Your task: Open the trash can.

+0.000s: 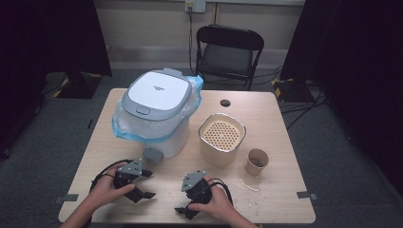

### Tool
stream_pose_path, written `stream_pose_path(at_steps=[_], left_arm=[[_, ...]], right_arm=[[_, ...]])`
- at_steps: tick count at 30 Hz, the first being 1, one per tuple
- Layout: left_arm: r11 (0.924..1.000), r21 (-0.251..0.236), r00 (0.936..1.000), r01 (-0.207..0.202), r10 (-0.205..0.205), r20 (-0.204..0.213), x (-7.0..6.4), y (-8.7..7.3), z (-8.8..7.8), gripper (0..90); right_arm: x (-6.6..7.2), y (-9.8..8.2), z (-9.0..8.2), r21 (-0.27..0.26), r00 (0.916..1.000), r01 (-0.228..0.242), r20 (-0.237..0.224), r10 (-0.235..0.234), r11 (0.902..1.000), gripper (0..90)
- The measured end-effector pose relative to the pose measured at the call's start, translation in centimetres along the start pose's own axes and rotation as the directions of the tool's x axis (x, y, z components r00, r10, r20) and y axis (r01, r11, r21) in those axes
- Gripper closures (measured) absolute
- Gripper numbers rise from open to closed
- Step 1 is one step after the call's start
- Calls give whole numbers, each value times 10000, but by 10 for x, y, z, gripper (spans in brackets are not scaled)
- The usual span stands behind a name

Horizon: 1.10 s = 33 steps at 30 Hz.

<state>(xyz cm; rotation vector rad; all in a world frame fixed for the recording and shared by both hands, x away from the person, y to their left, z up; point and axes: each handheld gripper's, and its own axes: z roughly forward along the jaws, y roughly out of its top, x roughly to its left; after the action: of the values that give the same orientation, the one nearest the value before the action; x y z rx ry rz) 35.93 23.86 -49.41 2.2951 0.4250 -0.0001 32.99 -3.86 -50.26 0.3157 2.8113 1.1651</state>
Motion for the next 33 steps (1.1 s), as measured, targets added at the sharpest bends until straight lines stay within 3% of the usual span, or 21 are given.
stream_pose_path(at_steps=[7, 9, 13, 19, 22, 27, 33], left_arm=[[9994, -142, 9991, 325, -329, -250, -4, 6, -8, 168], [9967, -480, 9974, 656, -670, -280, -5, 10, -20, 176], [9908, -999, 9951, 913, -946, -280, -4, 18, -38, 187], [9913, -1024, 9948, 828, -884, -511, -3, 24, -58, 202], [9902, -781, 9911, 1156, -1202, -570, -4, 33, -69, 178], [9827, -1041, 9854, 1532, -1599, -591, -5, 45, -79, 173], [9796, -1136, 9815, 1659, -1751, -772, -5, 61, -91, 172]], right_arm=[[-2, 2, 2, -3, 10000, 59, -39, -59, 10000, 0], [-2, 2, 2, 1, 10000, 61, -44, -61, 10000, 0], [-3, 2, 2, 20, 9999, 89, -67, -89, 10000, 0], [-3, 2, 2, 30, 9999, 113, -59, -113, 9999, 0], [-3, 2, 2, 32, 9999, 113, -58, -113, 9999, 0], [-3, 2, 2, 33, 9999, 110, -55, -110, 9999, 0], [-3, 2, 2, 31, 9999, 142, -96, -142, 9999, 0]])
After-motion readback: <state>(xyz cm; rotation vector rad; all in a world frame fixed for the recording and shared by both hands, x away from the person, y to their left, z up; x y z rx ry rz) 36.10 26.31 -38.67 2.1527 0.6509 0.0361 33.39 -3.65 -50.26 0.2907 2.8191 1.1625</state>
